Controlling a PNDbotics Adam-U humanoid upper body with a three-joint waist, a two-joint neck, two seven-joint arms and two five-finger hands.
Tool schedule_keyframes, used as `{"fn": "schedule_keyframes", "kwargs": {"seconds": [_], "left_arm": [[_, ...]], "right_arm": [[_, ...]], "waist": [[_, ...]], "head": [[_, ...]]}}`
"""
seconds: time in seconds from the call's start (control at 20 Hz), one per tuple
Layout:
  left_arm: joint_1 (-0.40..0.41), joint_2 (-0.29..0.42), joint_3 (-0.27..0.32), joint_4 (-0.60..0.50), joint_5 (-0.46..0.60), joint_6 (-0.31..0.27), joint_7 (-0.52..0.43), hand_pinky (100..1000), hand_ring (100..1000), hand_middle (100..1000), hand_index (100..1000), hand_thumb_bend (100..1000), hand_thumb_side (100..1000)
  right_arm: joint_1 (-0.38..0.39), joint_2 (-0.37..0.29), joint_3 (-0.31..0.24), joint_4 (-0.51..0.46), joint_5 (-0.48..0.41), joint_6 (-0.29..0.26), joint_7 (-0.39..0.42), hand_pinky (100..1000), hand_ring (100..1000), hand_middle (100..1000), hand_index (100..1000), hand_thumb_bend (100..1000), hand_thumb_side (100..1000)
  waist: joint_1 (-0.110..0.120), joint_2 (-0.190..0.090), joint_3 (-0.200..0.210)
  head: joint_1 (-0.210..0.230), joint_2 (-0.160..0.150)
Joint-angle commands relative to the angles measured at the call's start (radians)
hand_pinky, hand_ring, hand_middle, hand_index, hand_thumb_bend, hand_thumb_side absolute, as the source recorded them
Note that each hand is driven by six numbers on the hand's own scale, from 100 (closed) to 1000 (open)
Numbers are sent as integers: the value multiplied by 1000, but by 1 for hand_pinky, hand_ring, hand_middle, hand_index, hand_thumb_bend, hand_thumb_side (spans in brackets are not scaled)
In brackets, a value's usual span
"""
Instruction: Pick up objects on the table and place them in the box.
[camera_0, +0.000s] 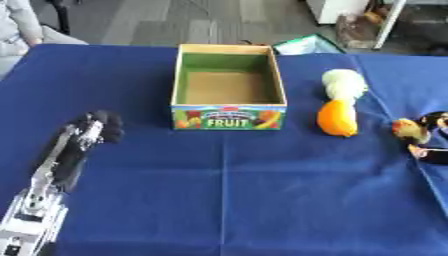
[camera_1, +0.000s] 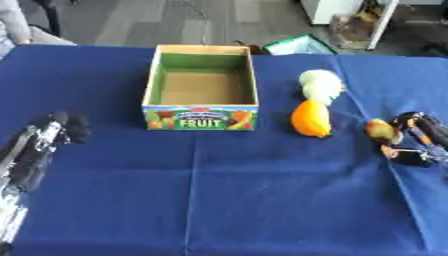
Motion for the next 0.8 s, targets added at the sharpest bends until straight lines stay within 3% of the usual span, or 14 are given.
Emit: {"fn": "schedule_keyframes", "kwargs": {"seconds": [0.05, 0.4, 0.65, 0.7, 0.8], "left_arm": [[-11, 7, 0, -14, -2, -1, -3, 657, 644, 604, 684, 100, 712], [-11, 6, 0, -13, 0, -1, -4, 658, 645, 604, 684, 100, 714], [-13, 7, -2, -14, 2, -1, -6, 659, 646, 605, 684, 100, 712], [-14, 7, -2, -14, 3, -1, -7, 659, 646, 605, 684, 100, 712], [-15, 7, -4, -15, 4, -1, -9, 660, 646, 605, 684, 100, 711]], "right_arm": [[-21, -13, -23, -74, -26, -37, 12, 748, 550, 496, 459, 100, 164], [-44, 13, -100, -267, -99, -96, 162, 752, 547, 493, 451, 100, 151], [-66, 39, -127, -351, -188, -101, 282, 754, 543, 490, 449, 100, 145], [-71, 46, -130, -365, -208, -101, 303, 755, 540, 488, 447, 100, 180], [-81, 59, -135, -387, -249, -99, 342, 757, 536, 485, 449, 100, 143]], "waist": [[-1, -11, 0], [-2, -13, 4], [-1, -15, 13], [0, -16, 16], [1, -16, 21]], "head": [[0, 5], [-1, 5], [-4, 5], [-6, 5], [-9, 5]]}}
